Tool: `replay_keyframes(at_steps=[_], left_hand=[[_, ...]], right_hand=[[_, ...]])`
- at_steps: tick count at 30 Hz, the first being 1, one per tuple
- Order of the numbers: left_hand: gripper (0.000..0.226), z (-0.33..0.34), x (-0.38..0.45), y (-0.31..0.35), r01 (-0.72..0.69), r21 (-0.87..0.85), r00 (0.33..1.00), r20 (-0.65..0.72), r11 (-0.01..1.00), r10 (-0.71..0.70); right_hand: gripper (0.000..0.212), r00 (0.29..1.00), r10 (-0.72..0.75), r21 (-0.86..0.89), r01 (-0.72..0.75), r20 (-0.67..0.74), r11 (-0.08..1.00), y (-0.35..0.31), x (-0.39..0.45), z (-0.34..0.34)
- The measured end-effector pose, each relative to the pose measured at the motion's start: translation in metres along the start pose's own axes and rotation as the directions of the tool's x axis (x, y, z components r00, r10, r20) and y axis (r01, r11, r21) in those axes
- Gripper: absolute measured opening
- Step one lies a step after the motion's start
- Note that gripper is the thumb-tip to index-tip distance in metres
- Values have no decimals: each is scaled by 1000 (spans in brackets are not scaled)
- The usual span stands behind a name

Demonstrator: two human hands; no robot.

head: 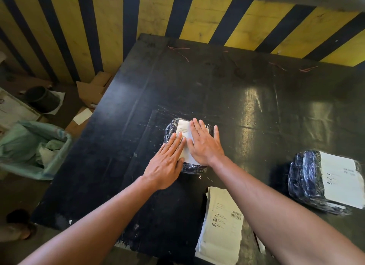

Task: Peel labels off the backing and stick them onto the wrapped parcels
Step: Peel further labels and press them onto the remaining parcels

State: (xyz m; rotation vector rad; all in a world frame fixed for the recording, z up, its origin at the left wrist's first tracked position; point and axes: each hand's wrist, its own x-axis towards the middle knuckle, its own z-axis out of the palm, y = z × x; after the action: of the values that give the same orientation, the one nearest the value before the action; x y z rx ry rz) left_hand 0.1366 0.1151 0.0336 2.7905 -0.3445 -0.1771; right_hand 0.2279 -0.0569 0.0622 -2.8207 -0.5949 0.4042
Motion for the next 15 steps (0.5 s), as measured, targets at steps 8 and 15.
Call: replay_keyframes(at_steps=[8,15], left_hand=[[69,-5,2,2,-30,-44,1000,-2,999,30],[67,-6,2,3,-39,4,999,-22,999,39]], right_hand=[[73,996,82,-15,-82,-23,997,21,-14,-4],[68,1000,-19,-100,17,-23,995,8,-40,13]])
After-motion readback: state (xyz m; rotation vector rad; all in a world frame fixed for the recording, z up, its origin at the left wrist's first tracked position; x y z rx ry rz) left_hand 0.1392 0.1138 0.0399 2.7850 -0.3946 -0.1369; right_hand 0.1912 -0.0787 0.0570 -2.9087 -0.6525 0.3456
